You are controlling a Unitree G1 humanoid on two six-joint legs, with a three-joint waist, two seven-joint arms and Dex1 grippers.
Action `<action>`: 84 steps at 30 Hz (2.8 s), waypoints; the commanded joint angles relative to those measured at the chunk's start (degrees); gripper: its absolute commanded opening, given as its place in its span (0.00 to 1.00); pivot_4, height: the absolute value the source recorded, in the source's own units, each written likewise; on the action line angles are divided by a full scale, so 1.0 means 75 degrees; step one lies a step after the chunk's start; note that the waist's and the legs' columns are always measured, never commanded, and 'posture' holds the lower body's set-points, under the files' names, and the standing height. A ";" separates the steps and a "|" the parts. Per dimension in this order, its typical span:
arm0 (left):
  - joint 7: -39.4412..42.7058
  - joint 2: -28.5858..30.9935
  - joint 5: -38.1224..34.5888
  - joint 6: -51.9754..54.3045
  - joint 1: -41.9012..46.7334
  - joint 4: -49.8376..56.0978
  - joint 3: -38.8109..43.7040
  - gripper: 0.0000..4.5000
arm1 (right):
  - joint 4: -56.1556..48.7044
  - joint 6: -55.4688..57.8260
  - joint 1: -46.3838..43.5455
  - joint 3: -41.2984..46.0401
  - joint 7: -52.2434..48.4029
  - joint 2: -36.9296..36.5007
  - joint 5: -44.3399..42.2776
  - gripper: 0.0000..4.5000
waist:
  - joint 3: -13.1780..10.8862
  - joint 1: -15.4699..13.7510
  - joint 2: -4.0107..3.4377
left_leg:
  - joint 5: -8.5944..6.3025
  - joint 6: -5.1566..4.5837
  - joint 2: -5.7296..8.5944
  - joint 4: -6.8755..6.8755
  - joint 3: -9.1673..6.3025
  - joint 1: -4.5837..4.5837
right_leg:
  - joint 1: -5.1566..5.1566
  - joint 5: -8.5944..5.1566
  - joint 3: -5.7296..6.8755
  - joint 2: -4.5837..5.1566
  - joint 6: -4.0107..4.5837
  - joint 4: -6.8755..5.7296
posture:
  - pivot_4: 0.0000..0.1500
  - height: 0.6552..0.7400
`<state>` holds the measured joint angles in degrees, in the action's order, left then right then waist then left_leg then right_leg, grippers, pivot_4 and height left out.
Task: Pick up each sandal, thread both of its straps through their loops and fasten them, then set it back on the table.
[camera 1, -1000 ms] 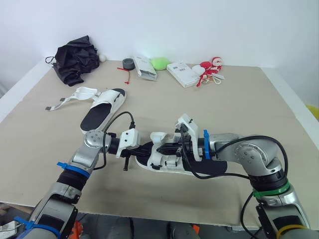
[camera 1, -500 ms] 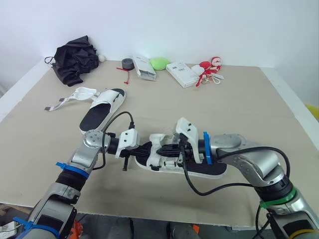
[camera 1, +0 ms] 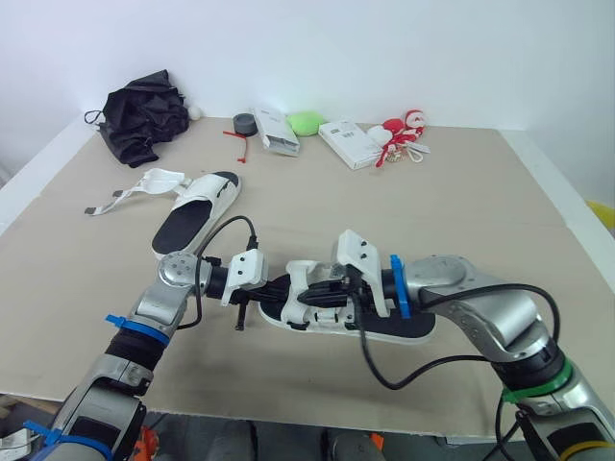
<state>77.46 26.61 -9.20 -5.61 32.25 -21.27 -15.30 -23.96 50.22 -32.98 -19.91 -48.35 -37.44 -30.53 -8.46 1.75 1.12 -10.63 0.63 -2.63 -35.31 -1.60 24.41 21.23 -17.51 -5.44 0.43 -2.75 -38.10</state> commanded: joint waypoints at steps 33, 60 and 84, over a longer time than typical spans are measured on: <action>-0.0079 0.0076 0.0550 0.0372 -0.0383 -0.0586 -0.0496 0.00 | 0.1016 0.2253 -0.0794 0.2567 -0.1475 0.0281 -0.2339 1.00 | 0.0003 0.0013 -0.0018 | -0.0012 0.0021 -0.0006 -0.0003 -0.0004 -0.0016 | -0.0017 0.0000 0.0000 -0.0012 0.0027 -0.0013 | 1.00 0.98; 0.0059 0.0044 0.0587 0.0143 -0.0137 -0.0969 -0.0533 0.00 | -0.0145 0.4145 0.0986 0.1912 0.2172 0.0309 -0.3811 1.00 | 0.0019 0.0119 -0.0018 | 0.0017 0.0057 -0.0013 -0.0017 0.0003 -0.0025 | -0.0012 0.0035 -0.0029 -0.0023 0.0011 -0.0012 | 1.00 0.98; 0.0013 0.0083 0.0542 0.0287 -0.0294 -0.0712 -0.0537 0.00 | -0.0219 0.3614 0.0771 0.2145 0.2243 0.0850 -0.3301 1.00 | 0.0017 0.0128 -0.0019 | 0.0040 0.0036 -0.0012 -0.0009 0.0014 -0.0019 | 0.0009 0.0059 -0.0051 -0.0025 0.0021 -0.0010 | 1.00 0.98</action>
<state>76.77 26.63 -9.29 -5.82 32.99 -23.52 -15.31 -23.33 78.80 -26.08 -6.59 -31.81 -32.49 -53.71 -8.34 2.70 0.98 -10.32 0.90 -2.72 -35.37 -1.50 24.27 21.30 -17.05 -5.81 0.23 -2.62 -38.17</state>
